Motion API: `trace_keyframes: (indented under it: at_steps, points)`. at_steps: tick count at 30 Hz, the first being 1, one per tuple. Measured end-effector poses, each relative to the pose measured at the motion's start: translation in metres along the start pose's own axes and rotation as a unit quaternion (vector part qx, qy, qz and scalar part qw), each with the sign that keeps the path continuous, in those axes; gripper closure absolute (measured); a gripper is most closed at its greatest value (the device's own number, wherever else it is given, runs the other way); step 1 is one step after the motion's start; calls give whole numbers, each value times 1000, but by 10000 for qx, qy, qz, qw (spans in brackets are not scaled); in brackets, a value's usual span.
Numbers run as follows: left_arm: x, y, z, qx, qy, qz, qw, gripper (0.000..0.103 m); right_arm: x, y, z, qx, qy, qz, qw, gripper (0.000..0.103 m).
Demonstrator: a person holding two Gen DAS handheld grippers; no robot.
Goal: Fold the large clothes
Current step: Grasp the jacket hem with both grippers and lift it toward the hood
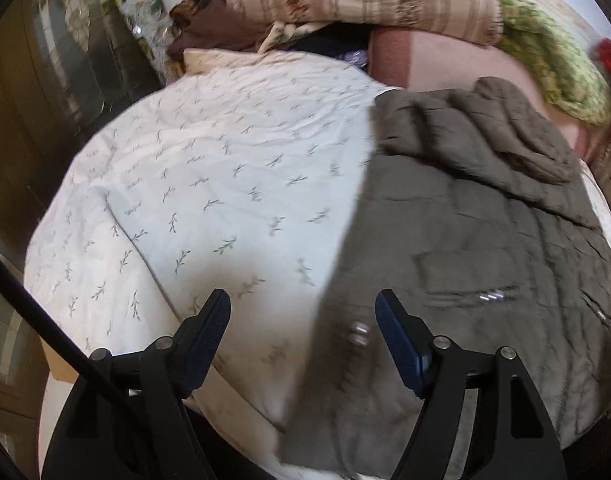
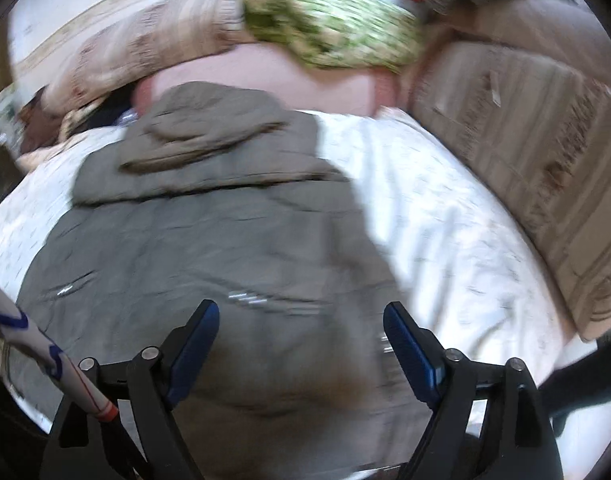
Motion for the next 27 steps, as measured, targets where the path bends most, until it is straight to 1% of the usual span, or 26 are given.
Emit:
trace_keyframes:
  at_steps: [2, 4, 6, 7, 8, 9, 10, 11, 12, 13, 15, 16, 18, 21, 24, 25, 27]
  points:
    - [1, -8, 19, -247, -309, -103, 9992, 29, 0, 33, 10, 14, -129, 274, 9995, 14]
    - [-1, -10, 39, -675, -716, -213, 9949, 29, -5, 60, 27, 131, -377, 471, 9981, 14]
    - [-7, -8, 59, -1145, -1174, -377, 9857, 29, -10, 75, 41, 350, -532, 660, 9958, 14]
    - [-10, -6, 66, -1369, -1327, -422, 9807, 29, -15, 85, 51, 546, -611, 853, 9930, 14]
    - [-10, -4, 69, -1450, -1324, -411, 9797, 27, -18, 90, 56, 617, -651, 988, 9911, 14]
    - [-11, -1, 69, -1460, -1260, -381, 9805, 26, -22, 98, 63, 680, -676, 1173, 9885, 14]
    - [-10, 3, 67, -1574, -1220, -317, 9795, 26, -25, 104, 69, 750, -684, 1347, 9857, 14]
    - [-11, 8, 66, -1805, -1308, -289, 9744, 26, -27, 108, 73, 806, -706, 1466, 9834, 14]
    - [-14, 13, 64, -2062, -1451, -305, 9672, 26, -31, 113, 80, 893, -755, 1632, 9796, 14]
    - [-17, 17, 62, -2188, -1511, -316, 9635, 26, -35, 114, 85, 1018, -778, 1773, 9758, 14]
    - [-21, 23, 57, -2181, -1438, -160, 9651, 26, -41, 114, 93, 1358, -841, 1995, 9668, 14]
    - [-25, 25, 56, -2221, -1449, -115, 9641, 26, -43, 111, 93, 1493, -848, 2052, 9635, 14]
    - [-31, 25, 53, -2335, -1509, -122, 9605, 26, -44, 106, 90, 1713, -805, 2023, 9609, 14]
    - [-35, 24, 48, -2463, -1555, -57, 9566, 31, -53, 94, 89, 2359, -948, 2157, 9428, 16]
    - [-40, 20, 49, -2482, -1593, -46, 9555, 32, -63, 80, 80, 2756, -1019, 2143, 9315, 19]
    - [-41, 19, 52, -2470, -1601, -79, 9557, 32, -66, 77, 77, 2796, -1017, 2122, 9308, 20]
    - [-41, 20, 54, -2454, -1541, -99, 9570, 32, -73, 68, 70, 2873, -1027, 2043, 9301, 24]
Point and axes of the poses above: each gripper's, at about its wrist camera, not at the fingertips, and z roughly the way its jaws point, y to its right, x to its top, the point moved 3 cm from there along z, roughly the way its jaws point, and after that the axes turned 9 degrees about -z, right-handed, at the moved point
